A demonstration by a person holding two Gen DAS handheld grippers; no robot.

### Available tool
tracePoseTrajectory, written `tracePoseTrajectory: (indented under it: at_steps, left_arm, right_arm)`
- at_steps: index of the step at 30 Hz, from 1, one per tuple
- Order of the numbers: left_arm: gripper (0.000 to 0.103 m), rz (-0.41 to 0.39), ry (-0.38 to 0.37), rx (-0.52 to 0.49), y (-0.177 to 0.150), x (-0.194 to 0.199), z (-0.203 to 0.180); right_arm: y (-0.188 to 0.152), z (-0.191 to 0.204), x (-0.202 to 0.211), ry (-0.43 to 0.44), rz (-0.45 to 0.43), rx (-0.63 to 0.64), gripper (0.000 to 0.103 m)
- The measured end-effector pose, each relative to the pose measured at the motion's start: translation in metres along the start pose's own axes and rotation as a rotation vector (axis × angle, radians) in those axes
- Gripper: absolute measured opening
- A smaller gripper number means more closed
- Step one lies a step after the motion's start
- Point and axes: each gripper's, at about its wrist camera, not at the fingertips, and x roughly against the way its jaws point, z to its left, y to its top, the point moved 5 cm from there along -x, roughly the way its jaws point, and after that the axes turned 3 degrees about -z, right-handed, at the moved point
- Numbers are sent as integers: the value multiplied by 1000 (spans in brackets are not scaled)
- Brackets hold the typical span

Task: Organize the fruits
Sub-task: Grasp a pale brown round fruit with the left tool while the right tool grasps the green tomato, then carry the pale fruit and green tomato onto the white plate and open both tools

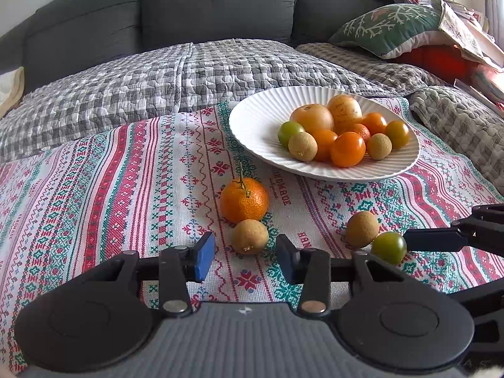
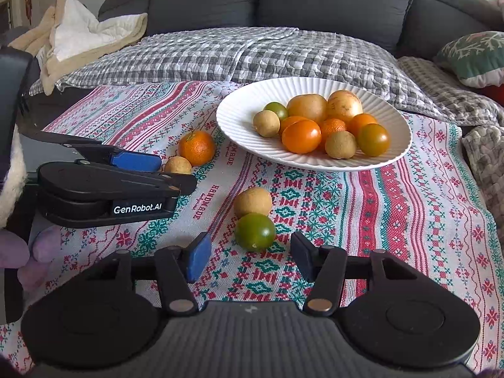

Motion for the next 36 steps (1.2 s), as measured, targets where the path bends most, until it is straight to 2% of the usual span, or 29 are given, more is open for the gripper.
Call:
tracePoseTrajectory:
  at_steps: [7,16,26,36]
  left_arm:
    - [22,10,-5,23,2,0,2]
    - [16,25,-25,30,1,-1,0]
    - [16,34,-25,46,1,2,1]
    - [16,34,-42,61,2,7,-1]
  right_arm:
    - [2,-1,-1,-3,-1,-11,39]
    - [2,1,-1,4,4,-6,25]
    - [4,3,1,10,2,5,24]
    - [12,0,12,24,-37,-8,24]
